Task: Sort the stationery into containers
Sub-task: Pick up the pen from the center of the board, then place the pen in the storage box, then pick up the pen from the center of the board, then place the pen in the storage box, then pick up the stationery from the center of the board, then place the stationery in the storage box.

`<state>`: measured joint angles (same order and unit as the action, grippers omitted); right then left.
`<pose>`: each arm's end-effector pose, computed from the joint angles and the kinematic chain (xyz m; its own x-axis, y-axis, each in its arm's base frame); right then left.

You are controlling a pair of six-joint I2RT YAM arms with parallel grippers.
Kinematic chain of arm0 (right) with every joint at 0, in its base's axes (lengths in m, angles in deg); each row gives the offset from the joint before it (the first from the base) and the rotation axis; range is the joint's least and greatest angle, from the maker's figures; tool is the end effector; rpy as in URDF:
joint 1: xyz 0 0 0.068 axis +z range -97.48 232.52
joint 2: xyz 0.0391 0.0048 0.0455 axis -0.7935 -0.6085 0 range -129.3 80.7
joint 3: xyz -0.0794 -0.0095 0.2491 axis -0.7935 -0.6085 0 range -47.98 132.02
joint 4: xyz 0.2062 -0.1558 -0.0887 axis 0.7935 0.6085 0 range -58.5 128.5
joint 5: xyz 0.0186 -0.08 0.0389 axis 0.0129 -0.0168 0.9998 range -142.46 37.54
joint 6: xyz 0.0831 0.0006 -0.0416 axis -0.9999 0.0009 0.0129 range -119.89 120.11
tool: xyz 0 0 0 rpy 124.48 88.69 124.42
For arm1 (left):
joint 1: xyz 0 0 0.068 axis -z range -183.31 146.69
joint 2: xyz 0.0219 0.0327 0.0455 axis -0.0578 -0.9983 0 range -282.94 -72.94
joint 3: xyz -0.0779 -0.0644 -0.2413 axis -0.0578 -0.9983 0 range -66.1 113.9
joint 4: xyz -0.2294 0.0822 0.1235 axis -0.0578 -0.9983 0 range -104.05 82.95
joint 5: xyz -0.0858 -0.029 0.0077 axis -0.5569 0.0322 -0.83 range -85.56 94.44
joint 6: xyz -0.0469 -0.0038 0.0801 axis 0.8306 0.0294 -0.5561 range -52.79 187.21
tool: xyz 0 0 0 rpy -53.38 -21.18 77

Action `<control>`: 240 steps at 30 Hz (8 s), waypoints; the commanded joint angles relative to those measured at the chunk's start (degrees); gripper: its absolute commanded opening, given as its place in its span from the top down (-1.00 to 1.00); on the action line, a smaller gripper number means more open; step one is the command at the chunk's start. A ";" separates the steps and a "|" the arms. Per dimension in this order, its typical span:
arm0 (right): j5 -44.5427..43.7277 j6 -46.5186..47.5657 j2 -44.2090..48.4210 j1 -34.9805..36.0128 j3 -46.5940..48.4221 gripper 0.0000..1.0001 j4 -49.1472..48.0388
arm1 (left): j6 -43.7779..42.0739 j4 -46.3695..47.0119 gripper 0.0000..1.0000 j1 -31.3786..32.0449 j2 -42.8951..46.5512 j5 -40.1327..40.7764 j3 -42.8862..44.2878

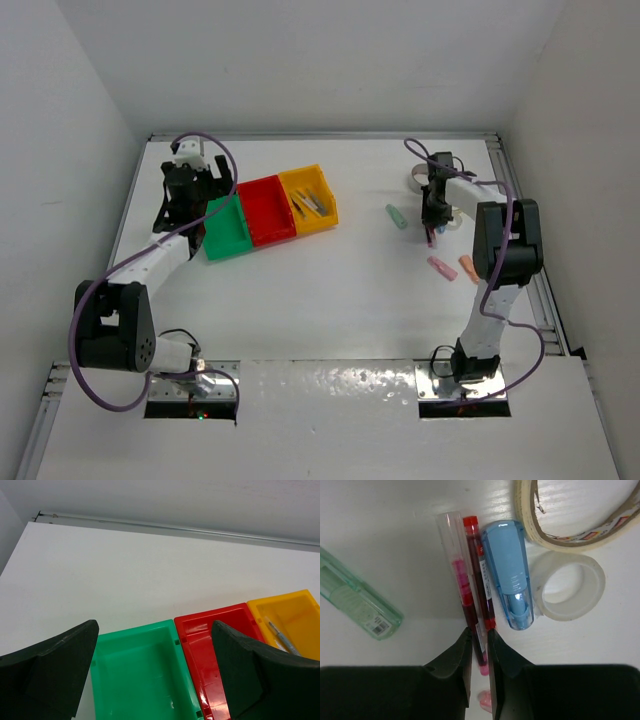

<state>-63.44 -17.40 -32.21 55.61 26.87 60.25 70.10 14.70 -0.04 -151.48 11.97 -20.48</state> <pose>0.4197 0.0068 0.0910 -0.8687 0.2490 -0.4283 0.2972 0.9536 -0.0484 0.3725 -0.0104 0.2409 -0.1894 -0.0393 -0.9811 -0.0813 0.9964 -0.0242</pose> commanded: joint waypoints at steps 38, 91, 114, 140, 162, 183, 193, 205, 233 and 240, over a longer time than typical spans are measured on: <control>-0.53 2.84 -1.18 2.62 4.77 1.00 4.73 | -0.35 3.38 -0.85 -0.63 0.94 0.29 0.52; 0.36 0.22 7.78 15.23 15.19 0.39 -1.35 | 0.18 4.08 -0.83 -0.98 0.06 1.87 -0.27; 1.05 0.64 -2.58 -2.57 2.32 0.22 3.32 | 0.88 3.91 -0.83 -1.51 0.32 1.52 -0.89; 2.10 1.97 4.55 20.17 21.01 1.00 -4.93 | 0.88 4.08 -0.83 -1.33 -1.26 0.91 1.13; 7.55 -2.34 -14.89 31.89 28.60 1.00 -10.21 | 0.71 4.61 -0.83 -2.12 0.32 1.96 -1.33; 7.21 2.58 8.27 25.58 15.66 0.93 -2.65 | 0.36 5.48 -0.83 -2.13 1.02 2.75 -1.94; 10.03 7.05 -5.61 9.65 18.73 -0.69 12.18 | 1.59 5.93 -0.83 -2.04 1.19 0.38 -2.38; 9.40 10.05 -15.42 8.77 21.04 -0.11 9.65 | -2.54 -4.79 -0.82 -2.83 4.63 3.72 0.16; 9.22 -2.87 -7.05 37.68 37.54 1.00 -3.53 | -9.23 -33.54 -0.91 -14.96 38.54 13.39 -15.47; 7.03 -4.89 -15.32 41.73 37.57 1.00 -9.49 | -6.41 -31.43 -0.91 -15.66 43.73 12.07 -18.99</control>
<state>-55.42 -19.92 -46.09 96.72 65.01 54.02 61.97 -20.77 -14.95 -109.65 25.34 -38.53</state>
